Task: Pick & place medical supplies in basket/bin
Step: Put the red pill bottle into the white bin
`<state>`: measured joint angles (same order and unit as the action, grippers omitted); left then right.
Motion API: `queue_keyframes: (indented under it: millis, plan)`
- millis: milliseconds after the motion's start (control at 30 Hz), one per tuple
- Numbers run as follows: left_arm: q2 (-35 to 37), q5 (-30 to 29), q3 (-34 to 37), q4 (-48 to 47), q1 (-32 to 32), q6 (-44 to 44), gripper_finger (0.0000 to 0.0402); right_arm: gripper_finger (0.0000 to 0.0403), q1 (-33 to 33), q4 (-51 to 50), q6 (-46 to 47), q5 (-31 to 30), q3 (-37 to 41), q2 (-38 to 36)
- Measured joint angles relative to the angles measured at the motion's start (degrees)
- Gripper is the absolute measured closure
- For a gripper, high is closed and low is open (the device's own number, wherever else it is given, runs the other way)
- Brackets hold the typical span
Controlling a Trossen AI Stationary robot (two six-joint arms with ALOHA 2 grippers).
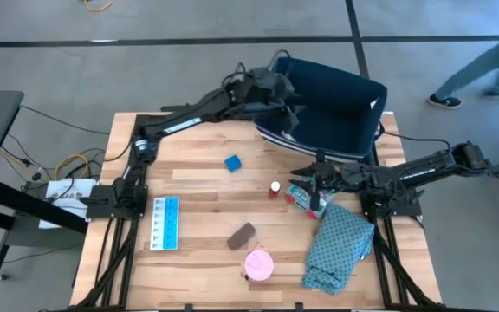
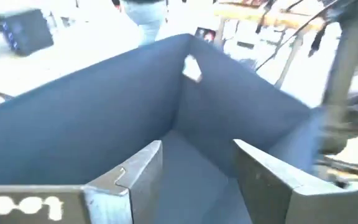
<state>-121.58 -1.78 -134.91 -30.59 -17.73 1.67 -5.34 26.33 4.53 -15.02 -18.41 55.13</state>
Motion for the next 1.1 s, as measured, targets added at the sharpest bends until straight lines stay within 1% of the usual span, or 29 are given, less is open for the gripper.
queue_keyframes:
  millis: [100, 200, 267, 333, 467, 567, 633, 733, 800, 933, 1033, 1100]
  plan:
    - [5.0, -0.2, 0.0, -3.8, 1.7, -0.3, 0.0225, 0.0273, 1.3, 1.5, 0.1, 2.2, 0.0, 2.1]
    - [10.0, -0.1, 0.0, -9.0, 3.4, -1.0, 0.0228, 0.0263, 1.8, 5.0, 0.1, 7.0, 0.1, 3.5]
    - [13.2, -0.4, 0.0, -12.2, 4.3, -0.7, 0.0228, 0.0255, 1.5, 8.5, 0.1, 9.8, -0.1, 4.4]
    - [16.2, -1.1, 0.0, -15.0, 5.4, 0.7, 0.0229, 0.0245, 0.4, 8.4, 0.1, 11.1, -0.9, 5.5]
    - [21.5, -3.5, 0.0, -21.1, 7.5, 2.3, 0.0229, 0.0222, -3.2, 0.0, 0.0, 10.0, -5.5, 9.6]
    - [24.8, -4.3, 0.0, -25.5, 9.7, 2.5, 0.0229, 0.0206, -5.1, -4.7, -0.1, 6.0, -10.7, 14.6]
    - [26.1, -6.2, 0.0, -27.5, 11.6, 2.7, 0.0229, 0.0196, -5.9, -8.3, -0.1, 3.3, -14.3, 17.8]
    - [26.7, -11.7, 0.0, -30.1, 14.7, 4.4, 0.0229, 0.0187, -6.6, -14.1, 0.1, -0.4, -18.7, 21.7]
    - [26.8, -17.0, 0.0, -31.9, 17.3, 5.4, 0.0229, 0.0184, -6.6, -17.1, 1.3, -2.7, -20.8, 23.5]
    - [26.9, -28.4, 0.8, -32.9, 22.5, 5.1, 0.0229, 0.0185, -5.6, -18.4, 4.4, -8.1, -22.8, 26.7]
    - [26.8, -34.4, 2.1, -33.0, 25.6, 5.1, 0.0229, 0.0188, -4.5, -18.7, 6.7, -9.1, -23.0, 28.4]
    - [26.7, -36.8, 2.2, -33.6, 27.1, 5.1, 0.0229, 0.0188, -3.9, -19.5, 9.1, -9.0, -23.0, 30.0]
